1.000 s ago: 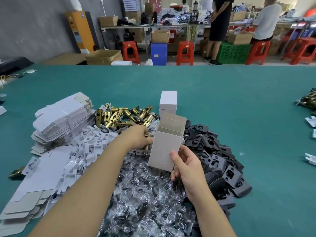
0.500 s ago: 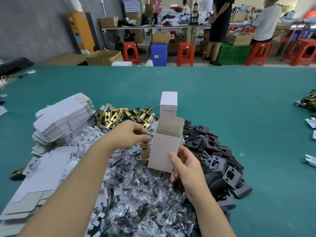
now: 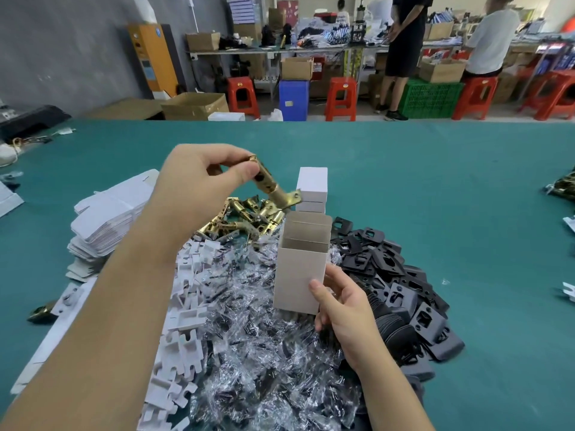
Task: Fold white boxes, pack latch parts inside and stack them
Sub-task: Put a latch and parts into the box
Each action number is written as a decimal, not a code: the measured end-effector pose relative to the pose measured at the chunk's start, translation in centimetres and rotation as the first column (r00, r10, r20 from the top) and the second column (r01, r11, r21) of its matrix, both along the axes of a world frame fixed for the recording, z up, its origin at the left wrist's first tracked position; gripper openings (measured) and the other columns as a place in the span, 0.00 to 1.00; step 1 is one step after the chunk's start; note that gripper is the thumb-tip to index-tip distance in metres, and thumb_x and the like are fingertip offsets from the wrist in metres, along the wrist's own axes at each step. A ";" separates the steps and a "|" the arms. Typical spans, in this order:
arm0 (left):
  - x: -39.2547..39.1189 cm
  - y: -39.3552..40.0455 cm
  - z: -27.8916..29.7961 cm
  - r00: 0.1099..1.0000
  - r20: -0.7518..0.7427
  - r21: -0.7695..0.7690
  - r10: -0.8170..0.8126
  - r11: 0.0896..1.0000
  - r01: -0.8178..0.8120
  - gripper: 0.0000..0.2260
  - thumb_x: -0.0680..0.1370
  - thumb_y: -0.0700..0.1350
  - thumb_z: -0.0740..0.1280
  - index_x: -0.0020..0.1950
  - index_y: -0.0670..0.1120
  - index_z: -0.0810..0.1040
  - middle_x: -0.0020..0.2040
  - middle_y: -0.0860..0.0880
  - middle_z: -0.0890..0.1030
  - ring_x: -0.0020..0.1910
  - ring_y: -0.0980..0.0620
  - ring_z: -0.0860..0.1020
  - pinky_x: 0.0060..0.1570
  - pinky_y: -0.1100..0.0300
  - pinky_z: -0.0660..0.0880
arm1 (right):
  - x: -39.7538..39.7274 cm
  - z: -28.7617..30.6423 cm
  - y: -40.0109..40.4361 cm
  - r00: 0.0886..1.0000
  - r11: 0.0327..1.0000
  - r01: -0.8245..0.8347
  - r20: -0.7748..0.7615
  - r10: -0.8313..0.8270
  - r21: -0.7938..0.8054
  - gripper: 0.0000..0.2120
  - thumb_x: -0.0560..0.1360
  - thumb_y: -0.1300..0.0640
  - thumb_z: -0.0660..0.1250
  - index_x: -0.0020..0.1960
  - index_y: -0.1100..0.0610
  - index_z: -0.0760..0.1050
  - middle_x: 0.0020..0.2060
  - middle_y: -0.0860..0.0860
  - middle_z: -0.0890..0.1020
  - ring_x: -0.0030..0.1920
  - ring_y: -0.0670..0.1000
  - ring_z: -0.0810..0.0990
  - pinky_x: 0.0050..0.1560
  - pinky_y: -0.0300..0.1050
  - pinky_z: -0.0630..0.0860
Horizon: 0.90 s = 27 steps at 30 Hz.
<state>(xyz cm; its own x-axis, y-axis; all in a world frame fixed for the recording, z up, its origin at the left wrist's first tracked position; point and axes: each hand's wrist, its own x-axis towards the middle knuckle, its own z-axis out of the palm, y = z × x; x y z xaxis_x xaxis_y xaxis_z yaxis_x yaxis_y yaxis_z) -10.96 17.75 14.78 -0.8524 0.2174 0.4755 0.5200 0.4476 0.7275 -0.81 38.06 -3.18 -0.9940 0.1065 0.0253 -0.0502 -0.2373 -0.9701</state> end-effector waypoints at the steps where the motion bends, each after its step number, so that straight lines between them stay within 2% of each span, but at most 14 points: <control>1: 0.2 0.5 0.0 0.999 0.018 0.055 -0.051 0.997 0.049 0.06 0.78 0.49 0.74 0.47 0.62 0.87 0.26 0.60 0.72 0.26 0.59 0.64 0.26 0.70 0.61 | 0.0 0.0 0.0 1.000 1.000 -0.007 -0.002 0.007 -0.004 0.13 0.79 0.53 0.71 0.61 0.39 0.82 0.56 0.48 0.85 0.28 0.46 0.74 0.27 0.41 0.75; 2: 0.4 1.0 -0.1 0.994 0.040 0.093 -0.101 0.991 0.097 0.08 0.78 0.49 0.74 0.47 0.63 0.87 0.27 0.58 0.73 0.27 0.59 0.65 0.27 0.69 0.63 | 0.0 0.0 0.0 1.000 1.000 -0.012 -0.003 0.012 -0.009 0.14 0.77 0.51 0.72 0.62 0.41 0.81 0.57 0.49 0.85 0.28 0.46 0.74 0.27 0.42 0.75; 4: 0.8 2.1 -0.8 0.982 0.082 0.108 -0.168 0.981 0.158 0.09 0.78 0.48 0.74 0.46 0.64 0.87 0.32 0.48 0.80 0.32 0.55 0.69 0.33 0.64 0.67 | 0.1 0.0 0.1 1.000 1.000 -0.015 0.000 0.015 -0.005 0.17 0.76 0.49 0.72 0.65 0.42 0.80 0.58 0.48 0.85 0.28 0.46 0.74 0.27 0.43 0.75; 6: 1.0 3.0 -1.6 0.975 0.126 0.085 -0.185 0.981 0.175 0.09 0.78 0.47 0.74 0.46 0.63 0.87 0.42 0.36 0.83 0.37 0.49 0.72 0.40 0.54 0.71 | 0.1 -0.1 0.2 1.000 1.000 -0.018 -0.006 0.018 0.013 0.16 0.79 0.52 0.71 0.65 0.43 0.80 0.58 0.48 0.84 0.28 0.48 0.72 0.28 0.43 0.75; 7: 1.0 3.3 -2.0 0.972 0.148 0.071 -0.181 0.982 0.173 0.09 0.78 0.46 0.75 0.47 0.62 0.87 0.44 0.34 0.83 0.38 0.47 0.73 0.40 0.50 0.72 | 0.0 -0.2 0.2 1.000 1.000 -0.018 -0.008 0.018 0.020 0.15 0.80 0.54 0.70 0.65 0.43 0.80 0.58 0.48 0.84 0.28 0.48 0.72 0.28 0.43 0.75; 9: 1.1 3.6 -2.7 0.970 0.175 0.042 -0.167 0.986 0.162 0.08 0.78 0.46 0.75 0.47 0.62 0.87 0.44 0.35 0.83 0.38 0.47 0.74 0.40 0.50 0.73 | 0.0 -0.2 0.2 1.000 1.000 -0.012 -0.006 0.012 0.022 0.15 0.82 0.56 0.69 0.66 0.43 0.80 0.58 0.48 0.84 0.28 0.48 0.72 0.28 0.43 0.75; 13: 1.0 3.3 -3.3 0.970 0.198 0.016 -0.144 0.990 0.144 0.07 0.78 0.47 0.74 0.47 0.60 0.87 0.39 0.39 0.84 0.35 0.50 0.73 0.39 0.57 0.70 | 0.0 -0.1 0.2 1.000 1.000 -0.010 0.002 0.010 0.020 0.14 0.82 0.56 0.68 0.66 0.44 0.80 0.59 0.47 0.84 0.27 0.50 0.71 0.28 0.42 0.75; 16: 0.7 3.1 -3.4 0.978 0.182 -0.086 -0.106 0.989 0.124 0.03 0.78 0.49 0.74 0.46 0.56 0.87 0.27 0.55 0.77 0.27 0.59 0.66 0.29 0.68 0.63 | 0.0 -0.1 0.2 1.000 1.000 -0.002 0.005 0.002 0.020 0.14 0.81 0.57 0.69 0.65 0.45 0.80 0.58 0.47 0.84 0.29 0.46 0.74 0.28 0.41 0.76; 19: 0.9 3.3 -3.4 0.984 0.150 -0.185 -0.092 0.975 0.119 0.02 0.78 0.48 0.74 0.48 0.55 0.87 0.26 0.60 0.76 0.24 0.59 0.67 0.25 0.71 0.63 | 0.0 0.0 0.1 1.000 1.000 0.007 0.004 -0.007 0.001 0.15 0.81 0.58 0.69 0.65 0.46 0.80 0.59 0.48 0.85 0.30 0.44 0.75 0.28 0.41 0.75; 22: 1.2 3.7 -3.6 0.984 0.140 -0.296 -0.113 0.943 0.151 0.03 0.78 0.48 0.73 0.51 0.56 0.85 0.37 0.61 0.83 0.28 0.64 0.72 0.29 0.72 0.65 | 0.1 0.0 0.1 1.000 1.000 0.003 -0.010 -0.003 0.021 0.16 0.81 0.59 0.69 0.67 0.47 0.79 0.59 0.48 0.84 0.31 0.42 0.77 0.28 0.40 0.75; 24: 1.5 4.2 -3.8 0.982 0.132 -0.414 -0.131 0.893 0.175 0.04 0.78 0.48 0.73 0.51 0.57 0.84 0.43 0.60 0.83 0.35 0.67 0.75 0.37 0.66 0.71 | 0.1 0.0 0.1 1.000 0.999 -0.004 -0.022 0.005 0.032 0.16 0.81 0.59 0.69 0.67 0.47 0.79 0.59 0.48 0.85 0.31 0.42 0.77 0.28 0.40 0.75; 27: 2.1 4.9 -4.2 0.984 0.125 -0.585 -0.129 0.791 0.178 0.04 0.79 0.51 0.72 0.52 0.58 0.84 0.45 0.60 0.83 0.45 0.60 0.78 0.49 0.54 0.78 | 0.1 0.1 0.0 1.000 1.000 -0.005 -0.029 0.006 0.028 0.15 0.81 0.59 0.69 0.65 0.45 0.81 0.58 0.48 0.85 0.30 0.43 0.76 0.28 0.39 0.74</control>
